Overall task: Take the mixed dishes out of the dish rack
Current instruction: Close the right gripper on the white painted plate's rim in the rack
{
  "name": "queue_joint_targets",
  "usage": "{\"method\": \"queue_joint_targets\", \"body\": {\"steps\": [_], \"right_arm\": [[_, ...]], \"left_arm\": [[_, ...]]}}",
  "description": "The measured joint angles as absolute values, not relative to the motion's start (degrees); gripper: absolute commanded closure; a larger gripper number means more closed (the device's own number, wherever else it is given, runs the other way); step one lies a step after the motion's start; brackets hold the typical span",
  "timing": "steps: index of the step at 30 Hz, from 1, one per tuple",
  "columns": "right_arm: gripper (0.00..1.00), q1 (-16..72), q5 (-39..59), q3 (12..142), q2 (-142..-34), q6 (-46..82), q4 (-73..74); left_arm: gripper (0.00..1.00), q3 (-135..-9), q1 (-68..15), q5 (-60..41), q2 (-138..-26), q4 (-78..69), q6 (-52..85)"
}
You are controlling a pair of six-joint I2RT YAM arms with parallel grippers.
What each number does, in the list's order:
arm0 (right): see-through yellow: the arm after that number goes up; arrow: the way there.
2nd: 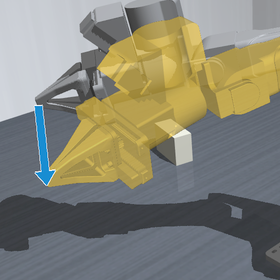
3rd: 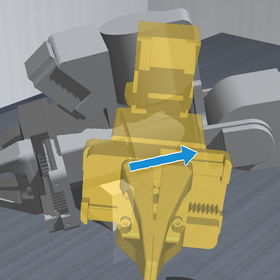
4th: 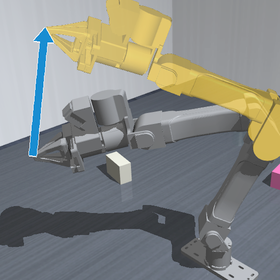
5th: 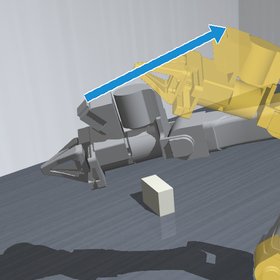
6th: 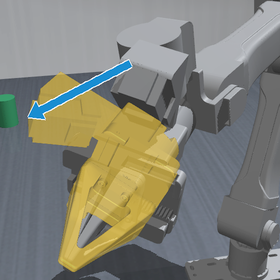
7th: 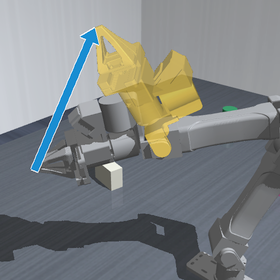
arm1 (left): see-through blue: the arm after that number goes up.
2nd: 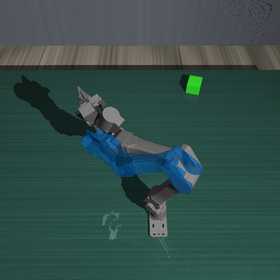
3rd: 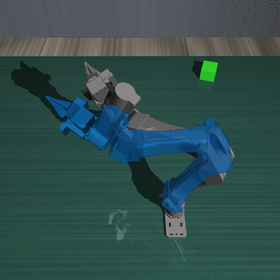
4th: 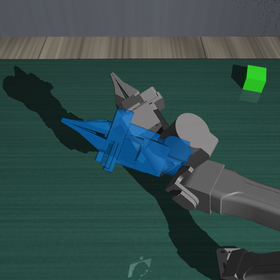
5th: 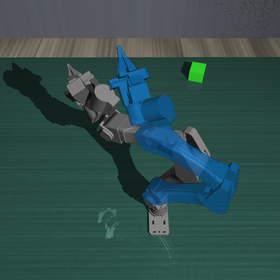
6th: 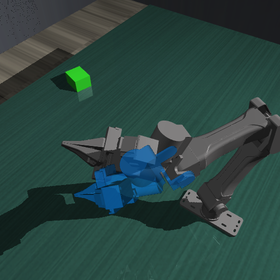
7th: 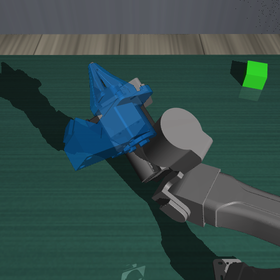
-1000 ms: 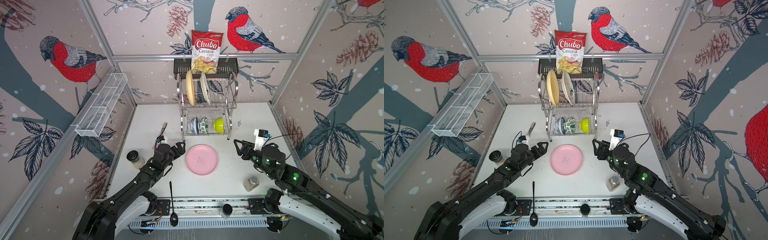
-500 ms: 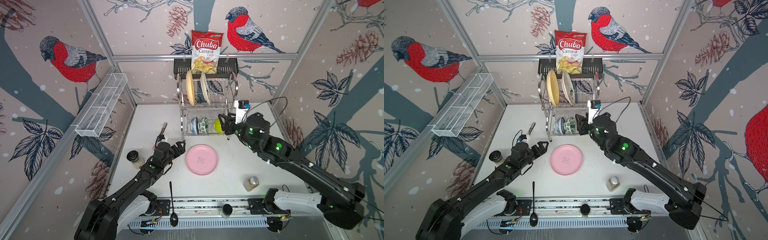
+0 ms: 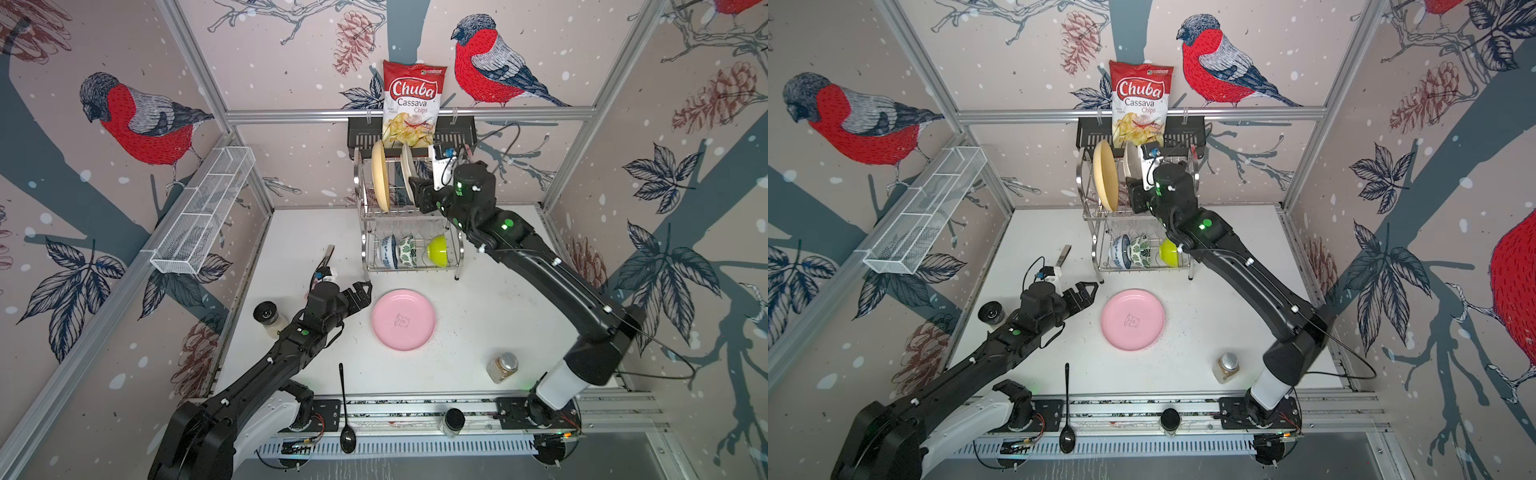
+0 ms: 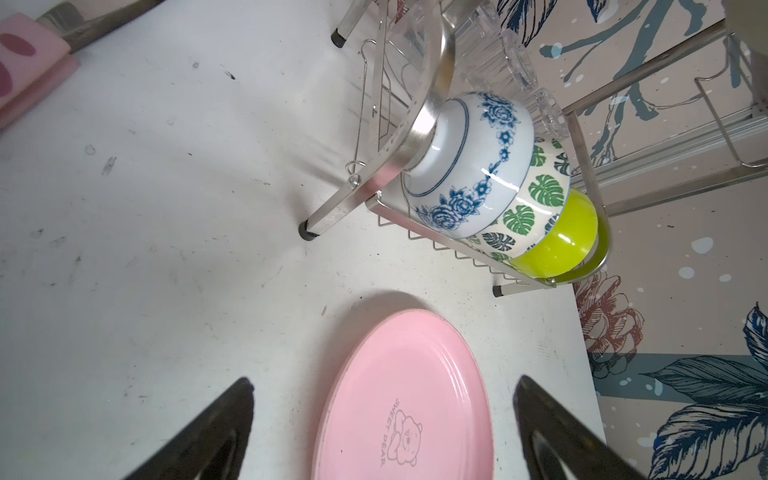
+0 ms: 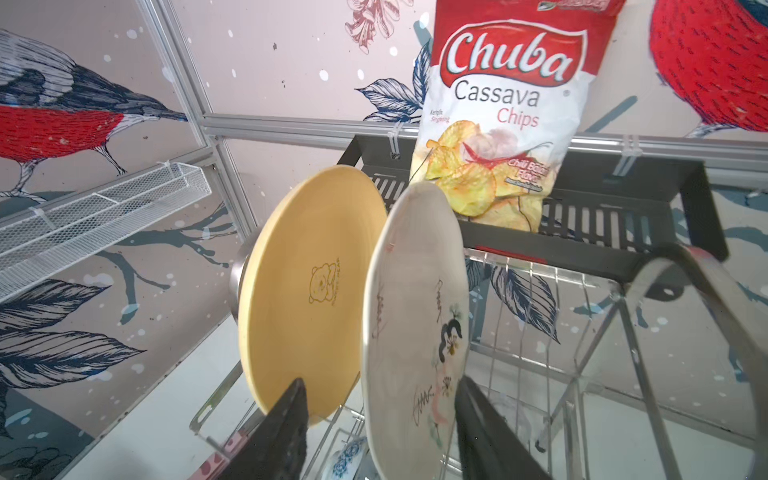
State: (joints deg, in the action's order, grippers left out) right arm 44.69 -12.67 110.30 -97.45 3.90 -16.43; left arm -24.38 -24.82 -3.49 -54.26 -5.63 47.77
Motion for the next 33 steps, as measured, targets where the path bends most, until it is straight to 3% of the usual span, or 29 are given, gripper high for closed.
{"method": "queue_joint_targets", "body": {"steps": [6,12,33], "right_arm": [[0.46,43.0,-9.91,120.97,-106.76,1.61,-19.59],[0.48,41.58,-8.54,123.22,-110.8,1.63,-20.36],[0.79,40.77,-8.73,124.29,-113.16,3.73,-19.9]], "left_arm": [[0.04,-27.16,-24.32,-3.44,-54.0,-1.89,46.04],[0.04,-27.46,-23.44,-3.44,-53.78,0.69,44.75],[0.04,-26.22,-20.82,-6.46,-55.88,0.32,44.03]]}}
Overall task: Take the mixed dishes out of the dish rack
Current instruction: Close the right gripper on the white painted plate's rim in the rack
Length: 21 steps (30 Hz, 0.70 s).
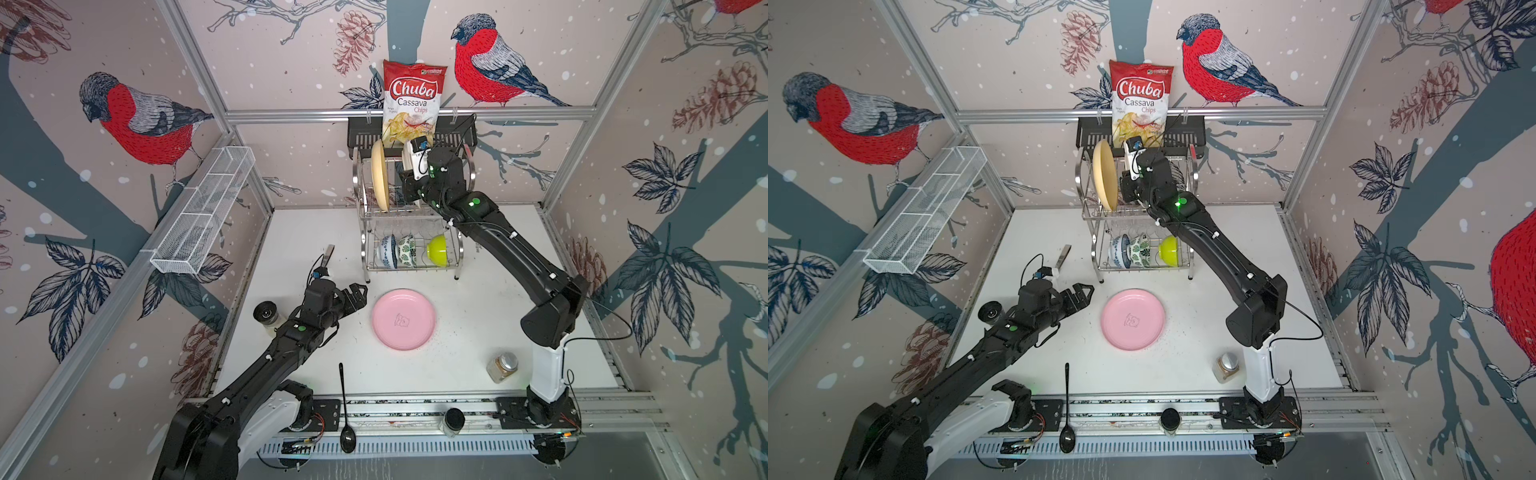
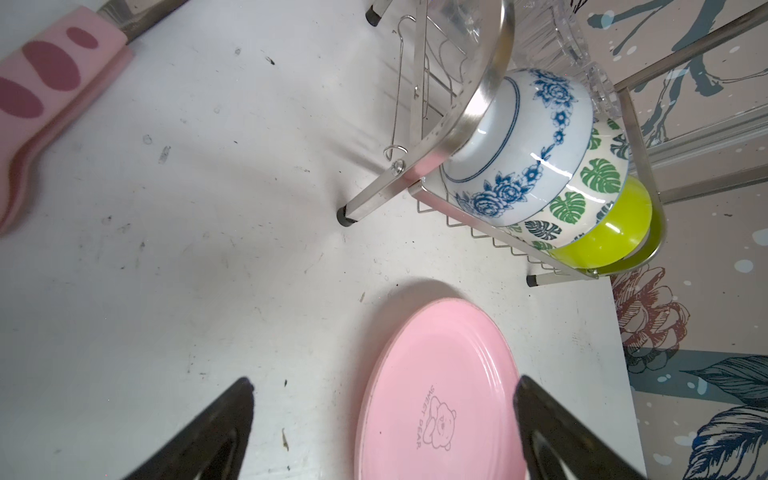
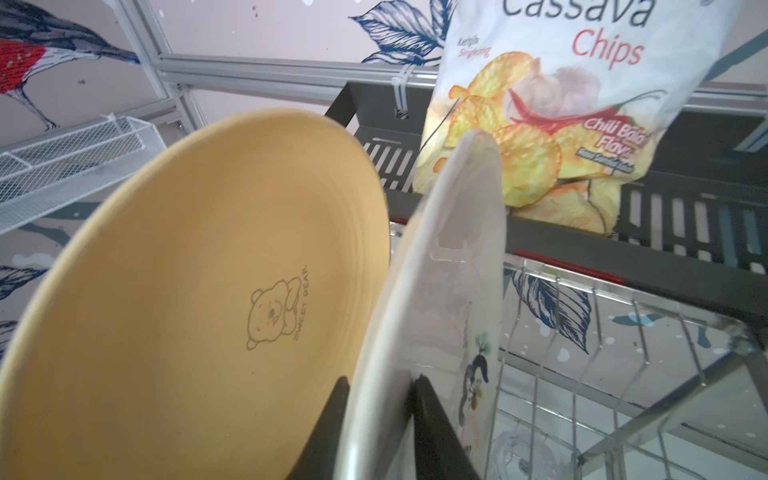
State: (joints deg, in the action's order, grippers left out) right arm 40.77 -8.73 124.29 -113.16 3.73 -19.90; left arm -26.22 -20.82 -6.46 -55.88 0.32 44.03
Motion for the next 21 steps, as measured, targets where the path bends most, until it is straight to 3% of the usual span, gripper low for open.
{"method": "queue_joint_targets", "body": {"steps": [21], "right_arm": [[1.0,40.49,-11.79,118.26,-108.99,7.46,-15.86]], "left_arm": [[0.04,-30.92,-20.01,-10.44,-61.17,0.3,40.53]]}}
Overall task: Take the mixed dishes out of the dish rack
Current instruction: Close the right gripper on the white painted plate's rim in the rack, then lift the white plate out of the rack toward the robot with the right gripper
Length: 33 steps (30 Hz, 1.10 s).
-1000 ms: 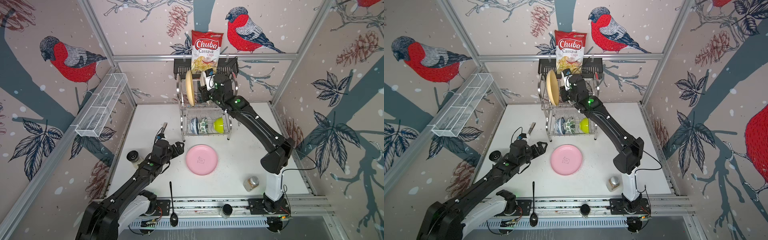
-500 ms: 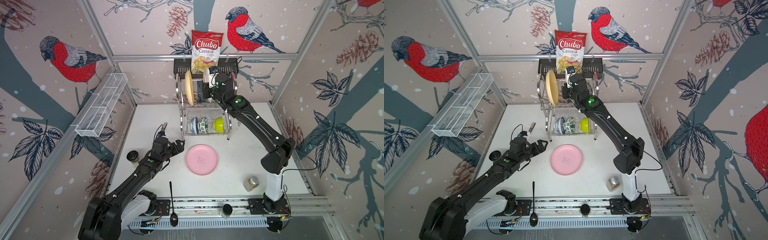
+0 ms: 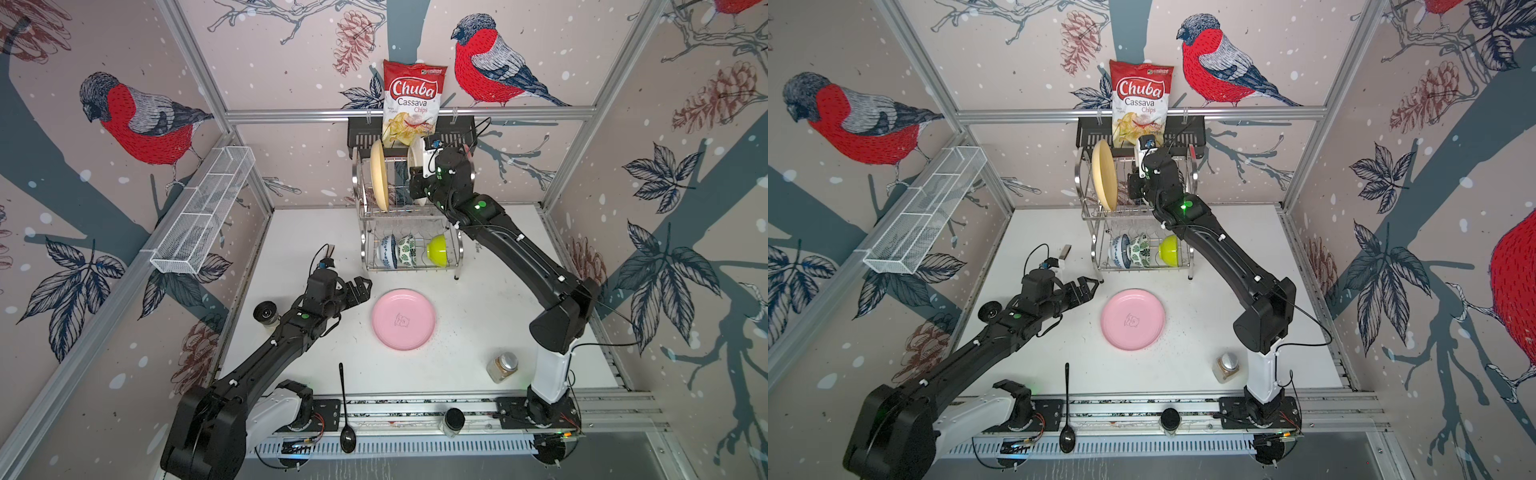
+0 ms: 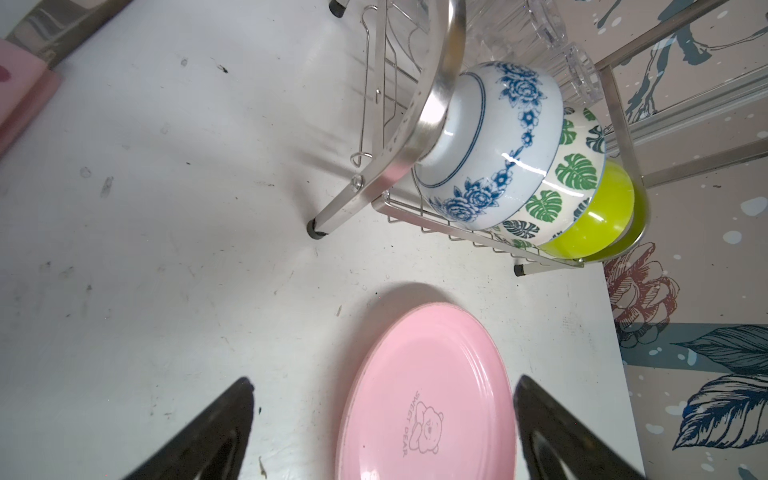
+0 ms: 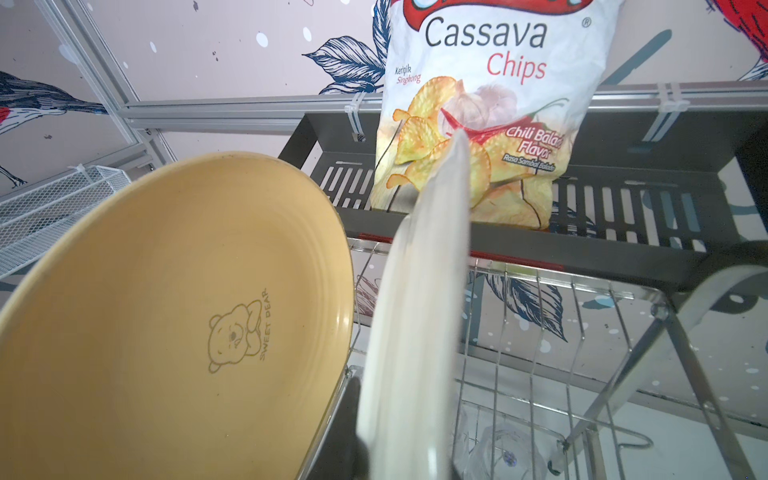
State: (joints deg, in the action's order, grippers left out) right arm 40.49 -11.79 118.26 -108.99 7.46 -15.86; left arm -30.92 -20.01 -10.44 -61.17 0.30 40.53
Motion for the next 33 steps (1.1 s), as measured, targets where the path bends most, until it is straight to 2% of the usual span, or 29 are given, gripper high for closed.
{"method": "queue_joint_targets", "body": {"steps": [19,25,33], "right_arm": [[1.0,40.58,-8.58,119.9,-102.56,8.91,-17.15],[1.0,43.29,-9.5,111.02,-91.64,8.25,-15.64],[1.0,54.33,-12.86,92.12,-70.41,5.5,-13.76]], "left_arm": [[0.04,-30.79,-20.01,-11.03,-59.7,0.49,40.69],[0.04,-32.16,-19.46,-11.6,-59.51,1.28,40.53],[0.04,-40.05,-17.37,-11.6,-63.33,2.85,38.94]]}}
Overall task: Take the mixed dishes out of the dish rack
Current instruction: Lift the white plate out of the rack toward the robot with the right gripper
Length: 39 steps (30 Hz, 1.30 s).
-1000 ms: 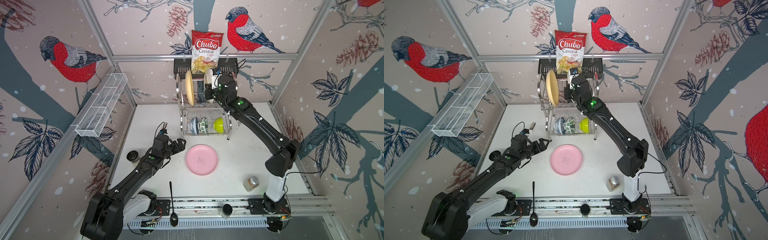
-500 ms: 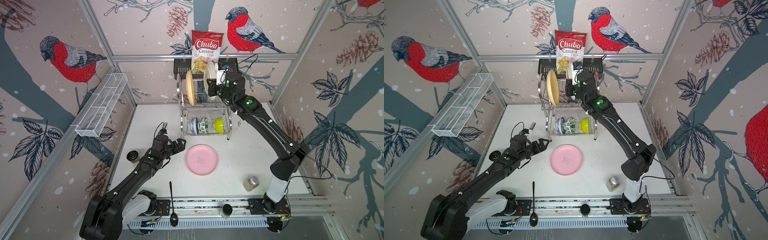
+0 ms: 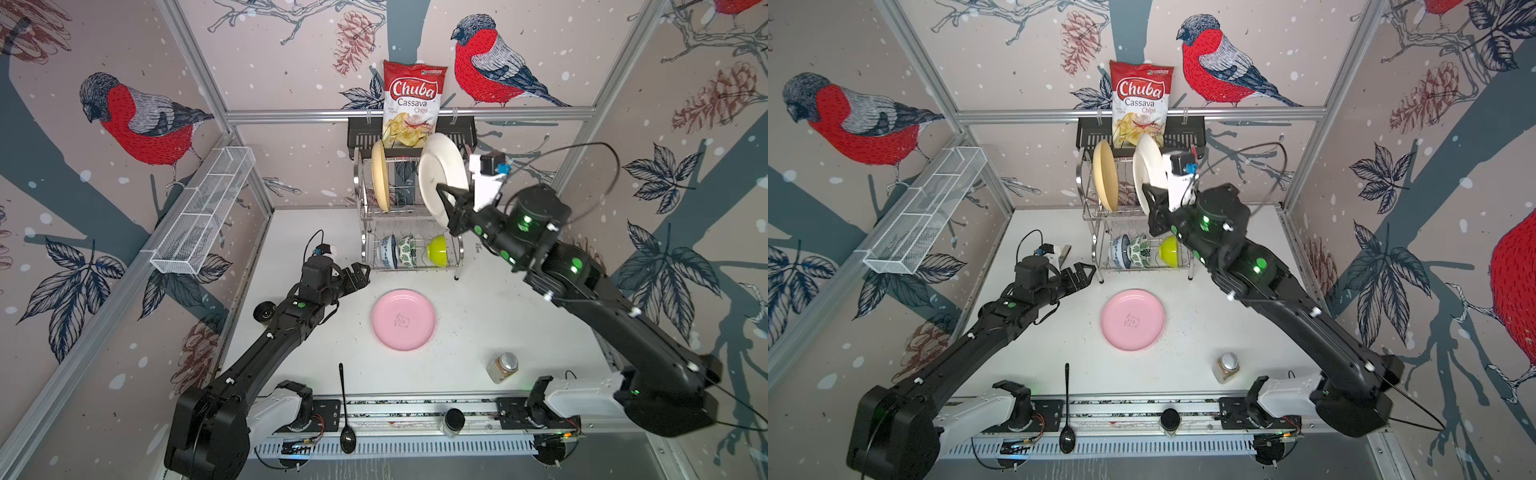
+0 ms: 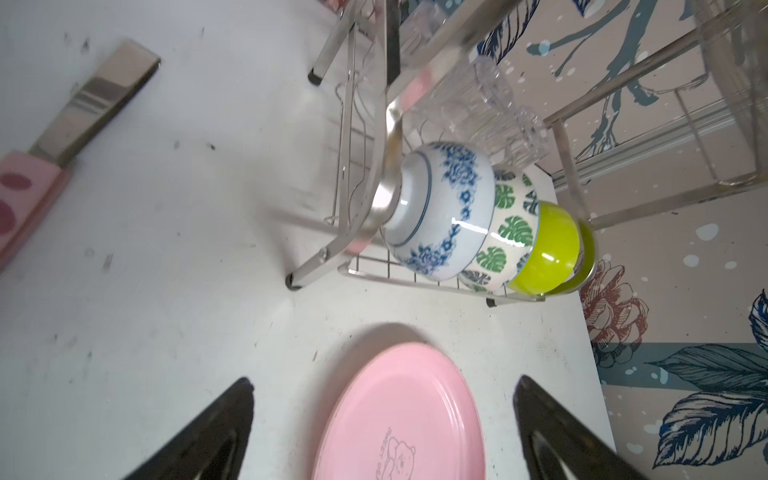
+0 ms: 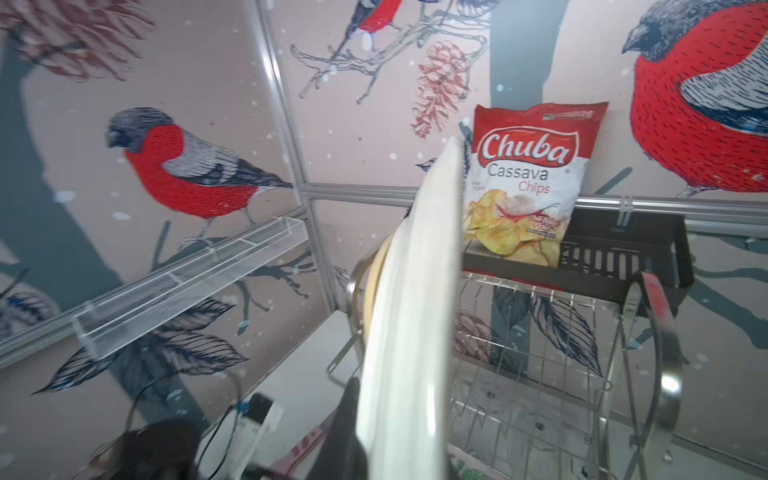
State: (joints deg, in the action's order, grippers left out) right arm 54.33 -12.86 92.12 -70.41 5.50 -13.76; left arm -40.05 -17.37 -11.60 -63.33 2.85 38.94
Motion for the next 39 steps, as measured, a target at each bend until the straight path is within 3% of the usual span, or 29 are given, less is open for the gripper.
{"method": "queue_joint_targets", "body": {"steps": [7,15,27,39], "right_arm": [[1.0,68.07,-15.79,76.23,-58.5,2.7,-14.87],[1.0,82.67,-30.15,64.29,-60.62,1.45,-18.06],[1.0,85.69,-50.3,58.24,-75.61,-0.08,-14.02],[1.0,87.96,-58.7,63.96,-97.49,-8.8,-9.5]], "left_arm": [[0.04,-46.26,-16.58,-13.34,-66.24,3.77,38.5],[0.04,-50.63,-15.18,-13.85,-66.0,8.88,36.53],[0.04,-50.09,-7.11,-20.69,-60.62,18.39,35.14],[0.04,-49.67,-6.9,-21.21,-55.59,25.74,31.07]]}}
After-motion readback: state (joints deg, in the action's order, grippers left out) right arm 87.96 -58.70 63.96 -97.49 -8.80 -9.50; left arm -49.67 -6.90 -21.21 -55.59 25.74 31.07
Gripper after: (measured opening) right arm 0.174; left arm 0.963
